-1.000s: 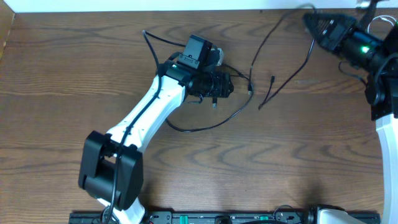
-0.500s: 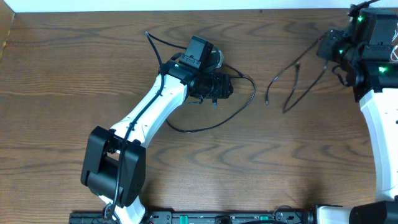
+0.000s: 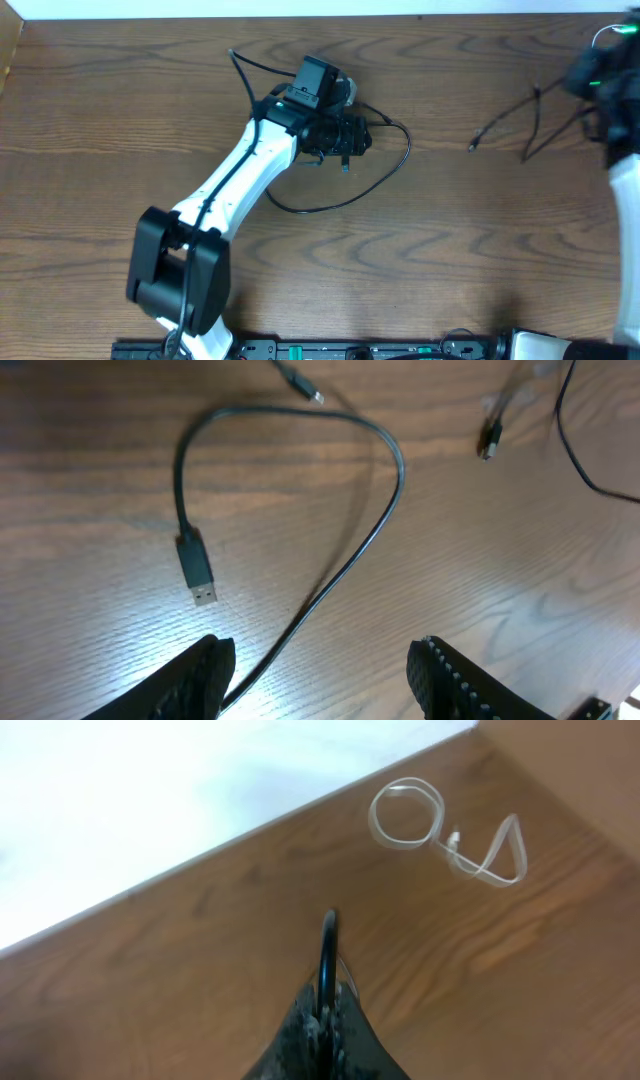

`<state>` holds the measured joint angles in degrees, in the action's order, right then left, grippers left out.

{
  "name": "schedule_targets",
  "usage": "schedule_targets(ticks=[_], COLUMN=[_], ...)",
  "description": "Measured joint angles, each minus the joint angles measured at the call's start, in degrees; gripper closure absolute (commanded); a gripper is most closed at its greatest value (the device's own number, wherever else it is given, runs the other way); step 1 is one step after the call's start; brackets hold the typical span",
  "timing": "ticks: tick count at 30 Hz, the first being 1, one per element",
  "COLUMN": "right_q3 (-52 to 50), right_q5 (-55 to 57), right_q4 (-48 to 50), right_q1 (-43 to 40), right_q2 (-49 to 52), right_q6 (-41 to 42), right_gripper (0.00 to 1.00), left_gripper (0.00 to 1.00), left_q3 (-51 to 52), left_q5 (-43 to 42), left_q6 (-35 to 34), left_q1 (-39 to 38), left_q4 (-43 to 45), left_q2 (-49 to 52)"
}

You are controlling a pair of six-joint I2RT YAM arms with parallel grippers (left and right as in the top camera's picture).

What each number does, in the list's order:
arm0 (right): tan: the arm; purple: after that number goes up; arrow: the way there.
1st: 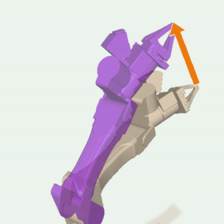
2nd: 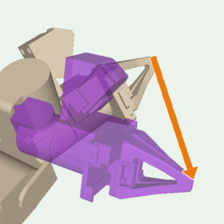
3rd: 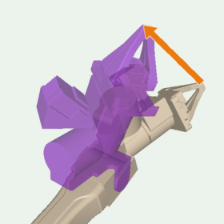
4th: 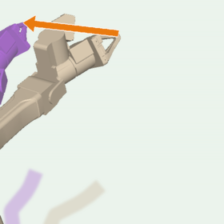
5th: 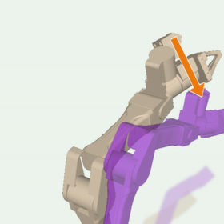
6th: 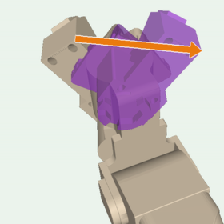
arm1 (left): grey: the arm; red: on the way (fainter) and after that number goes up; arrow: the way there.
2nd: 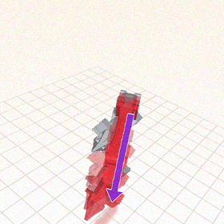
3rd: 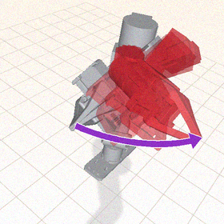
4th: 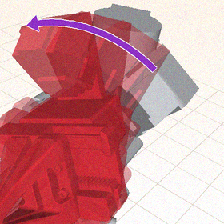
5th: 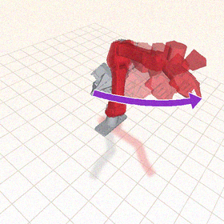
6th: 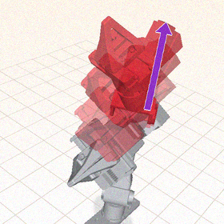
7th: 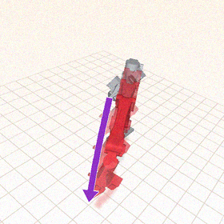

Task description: Untangle cables

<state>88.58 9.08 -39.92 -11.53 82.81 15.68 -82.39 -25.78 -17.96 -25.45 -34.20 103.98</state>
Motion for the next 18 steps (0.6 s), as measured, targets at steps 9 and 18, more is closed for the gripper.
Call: schedule_targets(ticks=[9,18], right_q3=[14.5,15.6], right_q5=[-4.5,-2.9], right_q4=[-5.6,-6.2], right_q1=[-17.1,-30.4], right_q2=[-2.2,-1.5], right_q6=[0.0,6.0], right_gripper=[0.99,0.99], left_gripper=[0.38,0.38], left_q3=[0.0,0.0], left_q5=[0.9,1.2], left_q6=[0.0,0.0], left_q1=[0.3,0.3], left_q4=[-0.9,-3.9], left_q2=[-7.5,-7.5])
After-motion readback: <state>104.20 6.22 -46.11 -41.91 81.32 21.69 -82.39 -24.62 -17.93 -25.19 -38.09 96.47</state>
